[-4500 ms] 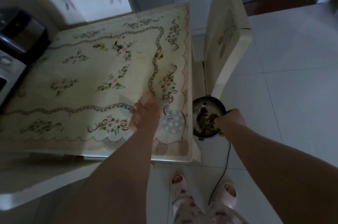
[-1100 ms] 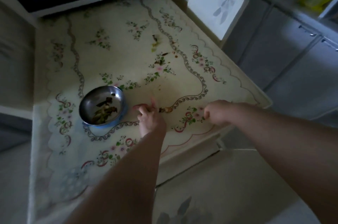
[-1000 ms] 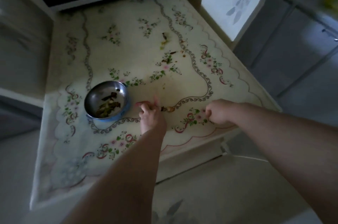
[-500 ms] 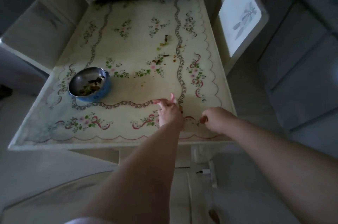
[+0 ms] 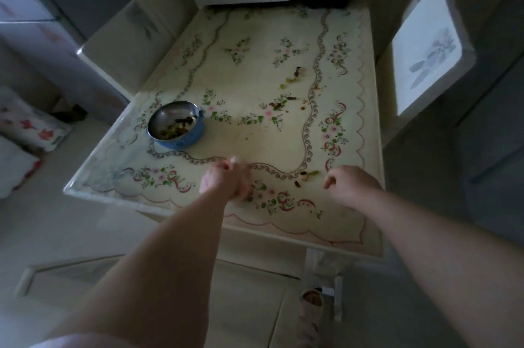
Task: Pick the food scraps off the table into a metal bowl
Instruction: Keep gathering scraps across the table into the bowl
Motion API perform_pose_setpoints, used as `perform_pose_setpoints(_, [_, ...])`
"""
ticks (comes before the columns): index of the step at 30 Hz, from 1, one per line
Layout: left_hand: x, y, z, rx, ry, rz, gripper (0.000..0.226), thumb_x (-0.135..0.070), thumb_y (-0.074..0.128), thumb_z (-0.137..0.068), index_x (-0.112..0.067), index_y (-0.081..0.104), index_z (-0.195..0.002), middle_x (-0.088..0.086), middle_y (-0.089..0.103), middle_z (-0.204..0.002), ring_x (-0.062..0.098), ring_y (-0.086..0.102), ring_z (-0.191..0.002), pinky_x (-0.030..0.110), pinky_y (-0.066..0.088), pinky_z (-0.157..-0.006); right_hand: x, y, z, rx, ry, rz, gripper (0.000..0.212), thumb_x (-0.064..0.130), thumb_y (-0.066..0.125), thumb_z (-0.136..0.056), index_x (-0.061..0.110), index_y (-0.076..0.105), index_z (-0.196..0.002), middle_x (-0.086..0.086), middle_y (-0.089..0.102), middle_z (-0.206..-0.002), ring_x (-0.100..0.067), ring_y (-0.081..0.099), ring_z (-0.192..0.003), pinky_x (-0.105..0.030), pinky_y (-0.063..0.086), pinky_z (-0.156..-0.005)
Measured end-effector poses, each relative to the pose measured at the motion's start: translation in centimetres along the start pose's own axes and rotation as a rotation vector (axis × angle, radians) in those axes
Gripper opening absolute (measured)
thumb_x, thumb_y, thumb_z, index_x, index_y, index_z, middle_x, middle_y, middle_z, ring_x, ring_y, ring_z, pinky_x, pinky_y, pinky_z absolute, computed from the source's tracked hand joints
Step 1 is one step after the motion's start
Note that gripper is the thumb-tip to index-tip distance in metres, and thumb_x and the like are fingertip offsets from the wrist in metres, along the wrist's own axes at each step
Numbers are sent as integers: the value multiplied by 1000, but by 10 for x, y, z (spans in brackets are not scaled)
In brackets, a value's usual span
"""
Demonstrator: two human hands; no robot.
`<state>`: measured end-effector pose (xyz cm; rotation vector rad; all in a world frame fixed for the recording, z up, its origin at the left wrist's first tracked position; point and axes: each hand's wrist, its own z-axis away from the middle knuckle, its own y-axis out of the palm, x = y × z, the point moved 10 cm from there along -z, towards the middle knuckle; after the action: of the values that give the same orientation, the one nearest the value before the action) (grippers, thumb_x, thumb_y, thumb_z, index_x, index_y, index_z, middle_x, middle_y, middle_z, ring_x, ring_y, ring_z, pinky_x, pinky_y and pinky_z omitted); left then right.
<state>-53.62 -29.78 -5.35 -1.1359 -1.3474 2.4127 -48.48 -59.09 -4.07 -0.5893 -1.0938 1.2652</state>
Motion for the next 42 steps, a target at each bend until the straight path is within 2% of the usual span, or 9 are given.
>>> perform_pose_setpoints(3, [25,-33,-16,-179,-153,5,46,-45,34,-95,-17,69,-106,13,67,-107,29,60,-99,36,49,-89,33,-4,-22,5,-61,32,27,12,47,-95,28,67,-102,5,66,-113,-13,58,-76,-25,44,-57])
perform_pose_setpoints(6, [58,-57,-47,-269,-345,233,51,-46,38,-97,-5,63,-116,14,64,-113,31,60,-102,41,50,-92,66,-6,-42,-14,-131,18,27,11,48,-94,28,67,-104,6,68,-111,-13,62,-85,-26,50,-64])
perform_pose_setpoints(11, [75,-64,-95,-200,-478,596,50,-54,43,-95,-7,57,-101,7,68,-95,14,50,-58,27,40,-52,106,7,-66,30,-197,-40,28,12,49,-95,30,67,-104,8,68,-112,-14,64,-93,-28,54,-73])
perform_pose_setpoints(19, [61,-50,-121,-129,-584,809,25,-38,46,-97,-15,51,-103,5,62,-80,13,50,-51,24,39,-45,156,29,-89,140,-304,-122,28,12,48,-94,29,69,-101,7,68,-113,-15,64,-100,-31,55,-85])
perform_pose_setpoints(24, [38,-55,-114,-117,-413,704,18,-14,40,-93,-9,57,-94,9,66,-71,11,42,-43,22,32,-41,151,22,-108,125,-228,-428,19,29,52,-96,23,64,-109,3,68,-108,-17,68,-90,-32,58,-79])
perform_pose_setpoints(29, [-29,-35,-80,140,-117,501,18,-11,43,-92,-10,60,-85,5,67,-51,11,35,-35,21,25,-38,130,19,-111,367,-25,-1012,83,69,57,-76,17,40,-139,-6,54,-126,-21,60,-103,-36,55,-76])
perform_pose_setpoints(34, [-59,-5,-34,240,-118,366,19,-6,44,-91,-6,61,-83,1,63,-43,9,38,-34,20,28,-38,102,1,-100,524,-12,-1232,40,47,67,-83,18,58,-110,-6,63,-112,-23,62,-103,-38,55,-86])
perform_pose_setpoints(38, [-44,6,-22,131,-195,430,37,-39,49,-97,-9,61,-116,5,73,-82,18,59,-68,27,45,-59,70,-4,-102,447,81,-1228,26,24,69,-84,11,59,-103,-9,64,-98,-21,63,-85,-30,59,-65])
perform_pose_setpoints(42, [4,11,-4,16,-279,-154,57,-60,46,-90,-23,48,-134,16,43,-131,34,52,-114,46,48,-98,30,-1,-102,416,169,-1274,9,18,63,-86,14,58,-91,-7,61,-89,-19,61,-74,-31,56,-66])
